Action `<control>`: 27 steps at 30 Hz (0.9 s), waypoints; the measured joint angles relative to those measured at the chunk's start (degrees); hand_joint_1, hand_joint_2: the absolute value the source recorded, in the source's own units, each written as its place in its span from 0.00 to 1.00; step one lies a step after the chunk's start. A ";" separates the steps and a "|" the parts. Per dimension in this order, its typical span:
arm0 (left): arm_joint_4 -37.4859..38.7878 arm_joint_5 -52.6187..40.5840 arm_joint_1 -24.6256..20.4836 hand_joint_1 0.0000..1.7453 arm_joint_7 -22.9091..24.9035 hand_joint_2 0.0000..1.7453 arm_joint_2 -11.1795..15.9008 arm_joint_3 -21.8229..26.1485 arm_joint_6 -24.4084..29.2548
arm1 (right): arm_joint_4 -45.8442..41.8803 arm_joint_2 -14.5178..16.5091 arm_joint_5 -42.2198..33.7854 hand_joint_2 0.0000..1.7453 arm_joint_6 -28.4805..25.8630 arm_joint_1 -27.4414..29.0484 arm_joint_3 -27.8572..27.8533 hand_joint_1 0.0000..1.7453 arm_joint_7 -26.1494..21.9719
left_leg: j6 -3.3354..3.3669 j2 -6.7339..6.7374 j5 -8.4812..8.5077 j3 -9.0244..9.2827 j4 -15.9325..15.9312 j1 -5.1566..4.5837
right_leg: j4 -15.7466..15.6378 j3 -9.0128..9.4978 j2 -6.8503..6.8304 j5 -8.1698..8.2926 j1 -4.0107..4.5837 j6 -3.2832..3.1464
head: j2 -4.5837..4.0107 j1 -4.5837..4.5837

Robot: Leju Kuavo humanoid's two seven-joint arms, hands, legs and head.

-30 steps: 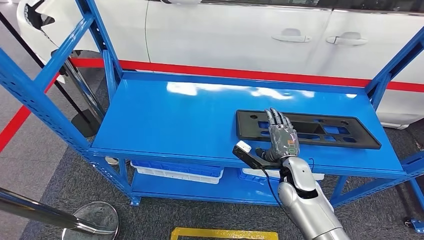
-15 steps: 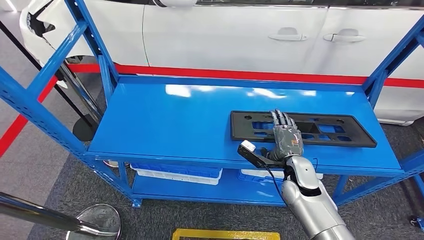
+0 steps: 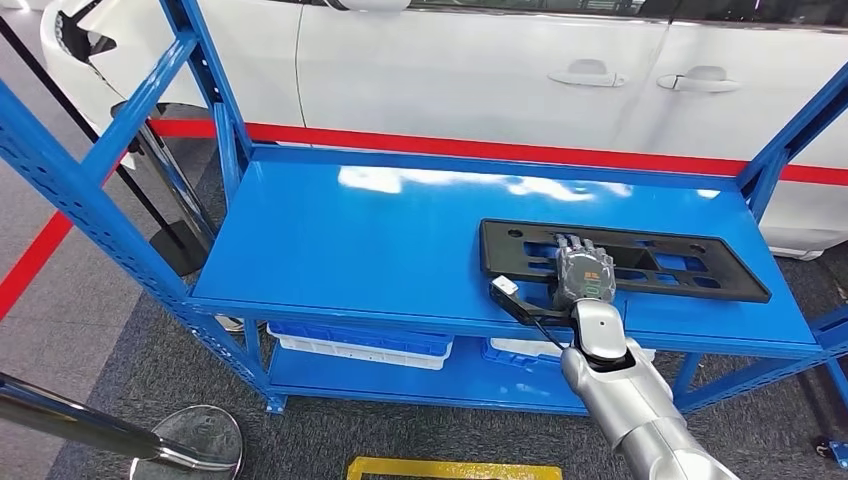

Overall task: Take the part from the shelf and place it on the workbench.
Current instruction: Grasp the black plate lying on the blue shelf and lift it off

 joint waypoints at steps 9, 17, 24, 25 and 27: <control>0.00 0.00 -0.03 0.00 -0.15 0.00 -0.16 0.04 0.01 | 1.34 0.54 0.33 1.00 0.52 -0.82 -0.30 1.00 -0.68 | -0.26 -0.40 -0.10 0.17 -0.09 -0.37 | -7.13 3.24 0.20 4.64 0.88 -2.09 | 0.00 0.00; 0.02 -0.10 0.06 0.00 -1.34 0.25 -0.17 0.48 0.20 | 0.32 1.38 -0.52 1.00 2.00 -0.22 -0.47 1.00 -2.25 | -2.12 -0.07 -7.09 -5.59 12.59 -0.10 | -9.94 4.76 -0.29 5.39 0.33 -3.16 | 0.00 -0.05; 0.00 0.04 0.08 0.00 -3.42 1.00 -0.11 1.09 1.46 | -3.01 1.44 -2.03 1.00 1.44 1.73 -0.55 1.00 -4.20 | -2.46 0.06 -0.43 0.04 0.85 0.48 | -7.51 4.11 0.25 3.97 0.37 -1.64 | 0.00 -0.03; 0.00 0.05 0.08 0.00 -3.62 1.00 -0.10 1.21 1.60 | -3.57 1.42 -2.15 1.00 1.32 2.07 -0.57 1.00 -4.35 | -2.10 0.01 -0.66 0.07 0.69 0.32 | -7.29 3.91 0.30 3.93 0.43 -1.34 | 0.00 -0.02; -0.01 0.05 0.05 0.00 -3.76 1.00 -0.11 1.46 1.75 | -4.39 1.37 -2.28 1.00 1.22 2.60 -0.60 1.00 -4.41 | -1.36 0.03 -0.39 -0.02 0.52 0.33 | -7.15 3.80 0.34 3.88 0.31 -0.88 | 0.00 0.00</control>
